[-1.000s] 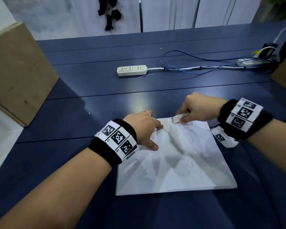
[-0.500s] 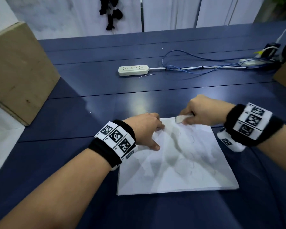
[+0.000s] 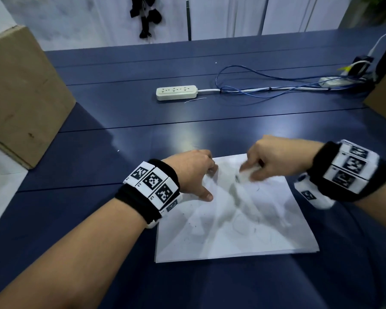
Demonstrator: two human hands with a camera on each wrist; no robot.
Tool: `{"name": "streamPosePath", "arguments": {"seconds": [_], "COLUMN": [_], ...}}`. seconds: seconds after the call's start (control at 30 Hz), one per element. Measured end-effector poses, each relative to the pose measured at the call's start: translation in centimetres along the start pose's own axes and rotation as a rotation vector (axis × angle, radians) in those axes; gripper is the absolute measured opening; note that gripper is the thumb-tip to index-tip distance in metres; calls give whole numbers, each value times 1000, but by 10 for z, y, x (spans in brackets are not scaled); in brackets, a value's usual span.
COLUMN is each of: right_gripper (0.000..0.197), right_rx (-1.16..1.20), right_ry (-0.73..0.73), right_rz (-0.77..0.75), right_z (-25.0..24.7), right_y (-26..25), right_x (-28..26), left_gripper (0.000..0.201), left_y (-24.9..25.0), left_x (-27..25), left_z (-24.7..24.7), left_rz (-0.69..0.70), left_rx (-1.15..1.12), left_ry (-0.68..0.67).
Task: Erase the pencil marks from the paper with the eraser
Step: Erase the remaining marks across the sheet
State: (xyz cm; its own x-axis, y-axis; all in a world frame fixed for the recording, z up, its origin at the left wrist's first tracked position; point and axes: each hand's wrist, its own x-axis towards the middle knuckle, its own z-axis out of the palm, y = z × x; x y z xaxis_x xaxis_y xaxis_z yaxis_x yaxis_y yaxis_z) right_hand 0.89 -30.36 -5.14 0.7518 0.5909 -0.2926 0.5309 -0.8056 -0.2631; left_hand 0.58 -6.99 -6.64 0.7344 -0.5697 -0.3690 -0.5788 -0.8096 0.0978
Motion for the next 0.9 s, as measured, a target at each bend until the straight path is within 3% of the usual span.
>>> {"name": "streamPosePath", "arguments": {"seconds": [0.07, 0.1, 0.23, 0.33, 0.5, 0.67, 0.73, 0.9], "right_gripper": [26, 25, 24, 25, 22, 25, 26, 23], "right_rx": [79, 80, -70, -90, 84, -15, -10, 63], "right_ry": [-141, -134, 119, 137, -126, 87, 107, -148], "right_rz": [-26, -21, 75, 106, -3, 115, 112, 23], "right_z": [2, 1, -11, -9, -1, -13, -11, -4], "right_y": [-9, -10, 3, 9, -9, 11, 16, -5], "right_x": [-10, -9, 17, 19, -13, 14, 15, -14], "left_gripper": [57, 56, 62, 63, 63, 62, 61, 63], "left_y": [0, 0, 1, 1, 0, 2, 3, 2], "left_x": [1, 1, 0, 0, 0, -1, -1, -1], "left_z": [0, 0, -2, -1, -1, -2, -1, -2], "left_rz": [-5, -5, 4, 2, 1, -7, -10, 5], "left_rx": [13, 11, 0, 6, 4, 12, 14, 10], "left_ry": [3, 3, -3, -4, -3, -6, -6, -9]}}
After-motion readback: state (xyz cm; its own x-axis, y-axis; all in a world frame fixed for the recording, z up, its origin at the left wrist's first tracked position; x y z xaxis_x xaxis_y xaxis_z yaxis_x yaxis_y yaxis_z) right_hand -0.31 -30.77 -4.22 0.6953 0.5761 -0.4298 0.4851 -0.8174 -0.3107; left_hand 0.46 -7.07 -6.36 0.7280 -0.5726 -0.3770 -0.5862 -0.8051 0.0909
